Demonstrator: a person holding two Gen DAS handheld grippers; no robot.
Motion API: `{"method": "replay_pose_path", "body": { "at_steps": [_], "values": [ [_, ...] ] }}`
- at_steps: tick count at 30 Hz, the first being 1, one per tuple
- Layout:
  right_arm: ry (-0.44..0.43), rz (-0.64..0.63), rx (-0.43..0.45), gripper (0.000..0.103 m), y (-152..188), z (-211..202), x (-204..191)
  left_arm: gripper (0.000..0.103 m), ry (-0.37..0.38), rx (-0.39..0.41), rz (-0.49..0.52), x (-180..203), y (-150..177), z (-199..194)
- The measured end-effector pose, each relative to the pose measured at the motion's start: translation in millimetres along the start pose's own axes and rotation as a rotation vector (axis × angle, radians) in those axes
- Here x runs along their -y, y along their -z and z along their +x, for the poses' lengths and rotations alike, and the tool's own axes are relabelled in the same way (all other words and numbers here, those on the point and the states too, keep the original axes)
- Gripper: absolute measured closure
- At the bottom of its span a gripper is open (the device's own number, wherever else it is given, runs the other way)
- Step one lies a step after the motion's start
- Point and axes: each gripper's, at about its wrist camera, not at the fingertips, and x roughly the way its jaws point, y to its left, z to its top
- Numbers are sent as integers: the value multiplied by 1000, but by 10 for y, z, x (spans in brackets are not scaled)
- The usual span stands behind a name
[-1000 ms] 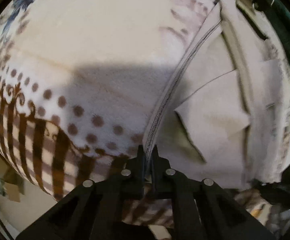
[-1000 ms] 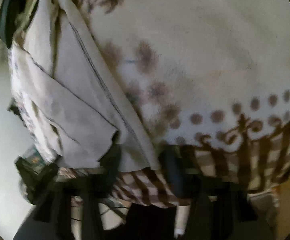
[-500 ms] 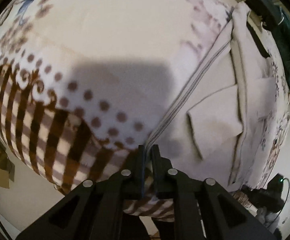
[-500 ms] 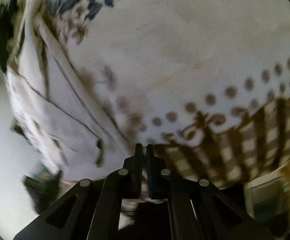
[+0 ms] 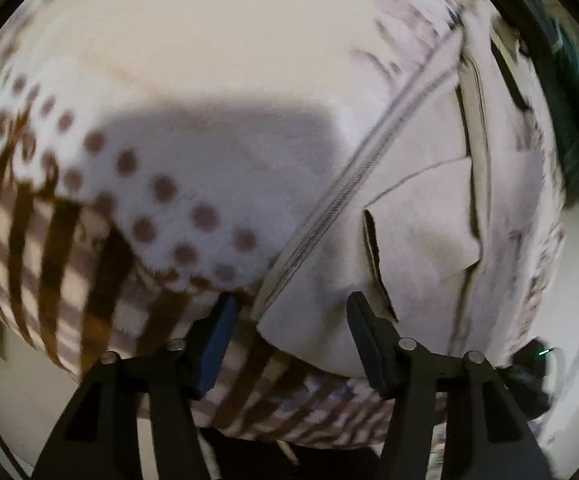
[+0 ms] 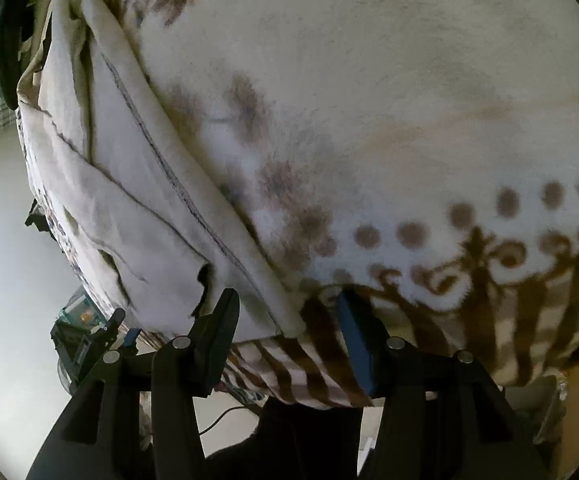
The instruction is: Fold small clothes
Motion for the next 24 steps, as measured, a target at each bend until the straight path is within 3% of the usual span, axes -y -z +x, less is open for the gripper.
{"method": "replay_pose_path", "body": {
  "at_steps": [1, 2, 5, 9, 14, 21, 24],
  "values": [
    [-9, 0, 16, 75, 38, -4, 6, 101, -16, -6, 32, 58, -13, 17],
    [-10, 11, 21, 86, 41, -3, -32, 100, -8, -20, 47, 79, -12, 20],
    [-22, 32, 48, 99, 72, -65, -120, 100, 30, -58, 61, 95, -36, -6],
    [-40, 23, 55, 99, 146, -172, -261, 100, 86, -65, 34, 134, -186, -182],
    [-86, -40, 95, 99, 45, -498, -668, 100, 155, 22, 29, 392, -553, -510],
    [-113, -107, 240, 99, -713, -772, -1351, 97, 267, 116, 18, 884, -1466, -392],
    [-157, -45, 283, 99, -1072, -808, -1446, 90, 252, 135, 5, 975, -1760, -270]
  ]
}}
